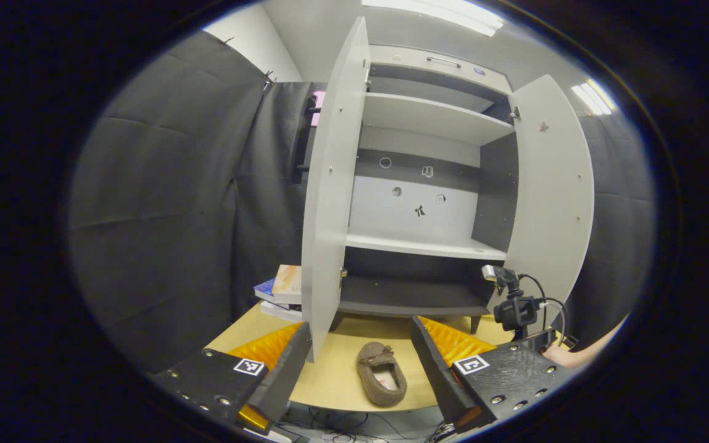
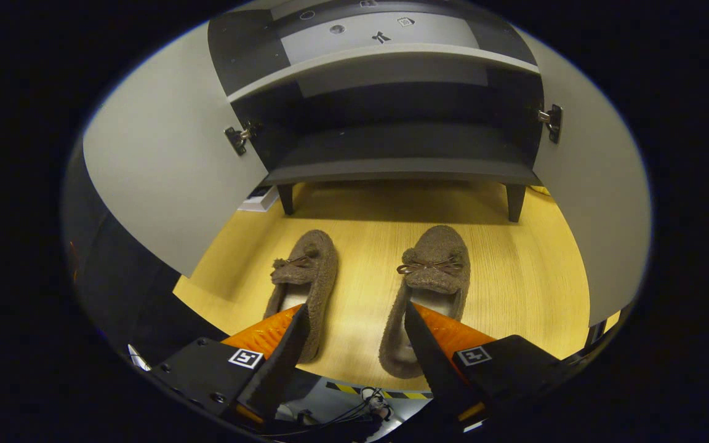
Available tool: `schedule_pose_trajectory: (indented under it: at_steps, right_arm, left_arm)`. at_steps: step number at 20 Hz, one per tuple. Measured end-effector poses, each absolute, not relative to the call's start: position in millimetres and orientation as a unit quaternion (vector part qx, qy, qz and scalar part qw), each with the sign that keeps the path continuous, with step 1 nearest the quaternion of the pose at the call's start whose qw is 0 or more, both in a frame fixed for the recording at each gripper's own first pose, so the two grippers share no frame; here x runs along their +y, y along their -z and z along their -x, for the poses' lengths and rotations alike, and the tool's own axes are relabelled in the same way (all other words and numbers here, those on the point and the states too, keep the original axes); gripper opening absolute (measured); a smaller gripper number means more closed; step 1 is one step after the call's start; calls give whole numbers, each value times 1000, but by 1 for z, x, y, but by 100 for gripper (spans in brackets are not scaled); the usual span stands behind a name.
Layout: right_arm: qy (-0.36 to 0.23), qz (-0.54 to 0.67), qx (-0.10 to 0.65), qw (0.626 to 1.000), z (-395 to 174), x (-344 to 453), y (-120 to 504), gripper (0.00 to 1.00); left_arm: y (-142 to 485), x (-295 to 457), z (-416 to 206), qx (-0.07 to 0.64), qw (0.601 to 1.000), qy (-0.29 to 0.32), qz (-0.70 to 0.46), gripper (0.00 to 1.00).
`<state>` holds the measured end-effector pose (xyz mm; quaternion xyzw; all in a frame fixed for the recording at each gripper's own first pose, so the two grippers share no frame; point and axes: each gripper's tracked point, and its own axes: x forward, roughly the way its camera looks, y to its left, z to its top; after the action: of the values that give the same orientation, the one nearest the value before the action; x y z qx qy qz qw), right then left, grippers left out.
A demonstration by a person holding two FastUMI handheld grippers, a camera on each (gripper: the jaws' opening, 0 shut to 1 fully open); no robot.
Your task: Grab one shoe with the right hand and put it into the shoe cabinet, grab the other shoe with the left hand and put it into the shoe cabinet; then close the right door with the right hand and the left door with the left hand.
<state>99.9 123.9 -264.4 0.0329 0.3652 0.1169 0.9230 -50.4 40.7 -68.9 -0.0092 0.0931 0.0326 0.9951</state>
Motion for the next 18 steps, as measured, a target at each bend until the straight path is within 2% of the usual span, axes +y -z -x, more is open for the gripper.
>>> schedule_pose_trajectory:
  at_steps: [5,6,7,8,9,10,11,12,13,14,16,17,18]
  right_arm:
    - [-88,8,393,915,-129,116,308,98]
    - [-81,21,398,914,-135,113,315,98]
    - [-77,33,402,912,-139,111,323,98]
    - [-75,41,405,911,-143,111,327,98]
    - [-72,49,404,910,-148,109,331,98]
    - [-69,56,403,911,-153,108,334,98]
    - [-60,61,406,910,-157,104,339,92]
    - [-51,62,408,909,-160,103,342,93]
    - [-41,65,407,910,-164,99,343,89]
    - [-34,67,407,910,-167,96,344,81]
    - [-17,80,406,910,-168,84,344,65]
    - [-18,79,406,910,-167,84,345,46]
    - [-18,79,405,911,-167,83,345,40]
  left_arm:
    - [80,41,47,104,994,-26,-3,95]
    - [81,39,45,105,994,-20,0,100]
    - [82,39,44,107,994,-19,-1,88]
    - [82,38,43,107,994,-17,-3,88]
    - [84,37,41,108,994,-15,-5,95]
    - [84,37,41,109,994,-14,-6,95]
    - [87,37,40,112,994,-14,-6,100]
    - [87,38,40,114,993,-15,-5,100]
    - [87,38,40,114,993,-15,-4,88]
    - [86,37,40,116,993,-13,-4,94]
    - [86,39,38,116,993,-14,-10,94]
    - [85,39,37,114,993,-14,-12,94]
    - [84,38,35,113,993,-13,-13,94]
